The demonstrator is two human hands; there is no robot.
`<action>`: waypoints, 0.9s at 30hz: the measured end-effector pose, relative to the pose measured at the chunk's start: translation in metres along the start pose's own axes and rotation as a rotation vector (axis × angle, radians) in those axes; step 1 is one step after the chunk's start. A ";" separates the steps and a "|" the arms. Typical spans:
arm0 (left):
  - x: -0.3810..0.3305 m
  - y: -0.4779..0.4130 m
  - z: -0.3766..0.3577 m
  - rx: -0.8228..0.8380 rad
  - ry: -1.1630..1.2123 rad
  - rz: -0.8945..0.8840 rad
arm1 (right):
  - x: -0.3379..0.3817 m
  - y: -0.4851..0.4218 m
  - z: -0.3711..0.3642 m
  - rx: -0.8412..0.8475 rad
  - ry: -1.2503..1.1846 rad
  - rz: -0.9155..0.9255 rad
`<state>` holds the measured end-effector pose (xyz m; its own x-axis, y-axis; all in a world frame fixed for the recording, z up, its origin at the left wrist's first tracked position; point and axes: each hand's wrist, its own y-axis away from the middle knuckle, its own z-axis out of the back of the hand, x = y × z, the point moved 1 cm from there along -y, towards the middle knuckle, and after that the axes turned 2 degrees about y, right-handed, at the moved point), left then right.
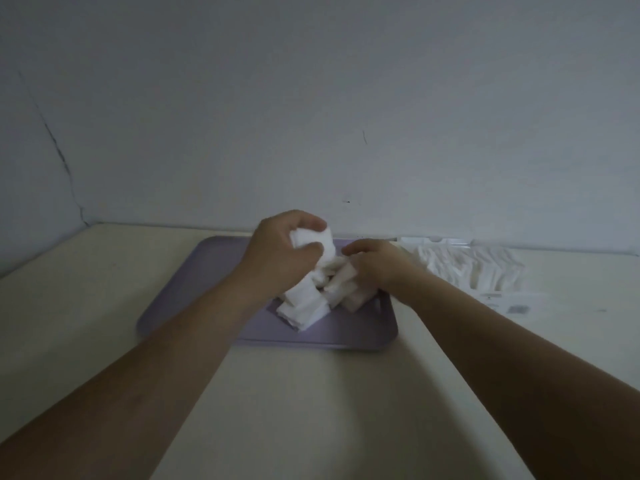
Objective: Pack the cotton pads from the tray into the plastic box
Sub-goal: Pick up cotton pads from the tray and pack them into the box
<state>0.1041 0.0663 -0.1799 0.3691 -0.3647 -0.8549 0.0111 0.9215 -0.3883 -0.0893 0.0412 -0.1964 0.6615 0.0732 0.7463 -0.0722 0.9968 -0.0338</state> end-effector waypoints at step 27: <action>-0.012 0.042 -0.023 0.074 0.309 0.147 | -0.008 0.048 0.032 -0.031 -0.959 -0.050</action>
<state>0.0787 0.1061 -0.1938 0.0733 -0.2407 -0.9678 0.0501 0.9701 -0.2375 -0.1218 0.0874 -0.1824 -0.2298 -0.0124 0.9732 -0.0319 0.9995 0.0052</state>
